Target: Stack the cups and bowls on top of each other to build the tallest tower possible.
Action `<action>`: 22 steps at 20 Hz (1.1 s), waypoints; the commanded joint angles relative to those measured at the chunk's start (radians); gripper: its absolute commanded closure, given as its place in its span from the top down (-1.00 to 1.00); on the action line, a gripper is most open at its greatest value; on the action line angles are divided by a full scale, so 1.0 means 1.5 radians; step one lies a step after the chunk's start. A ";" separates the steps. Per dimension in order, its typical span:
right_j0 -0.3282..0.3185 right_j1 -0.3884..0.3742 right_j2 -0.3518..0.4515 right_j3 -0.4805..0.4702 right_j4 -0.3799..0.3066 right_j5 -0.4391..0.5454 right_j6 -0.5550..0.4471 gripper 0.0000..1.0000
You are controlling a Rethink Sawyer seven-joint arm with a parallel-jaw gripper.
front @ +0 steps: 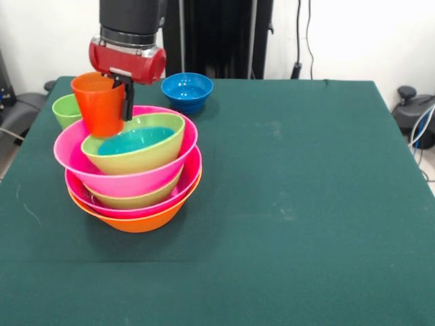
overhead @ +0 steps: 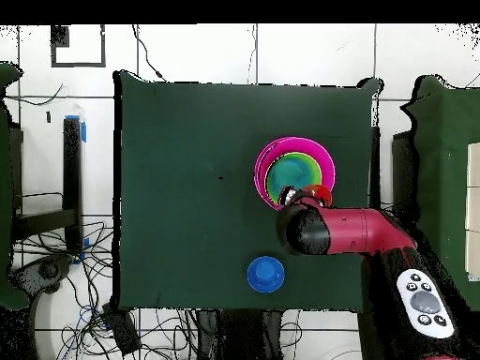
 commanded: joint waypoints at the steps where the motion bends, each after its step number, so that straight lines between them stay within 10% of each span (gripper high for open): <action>1: -0.013 0.058 0.047 -0.004 0.005 -0.020 0.006 -1.00; 16: -0.012 0.010 0.049 0.035 0.031 0.011 0.004 -1.00; 22: -0.039 -0.129 0.061 0.083 0.085 0.146 -0.085 -1.00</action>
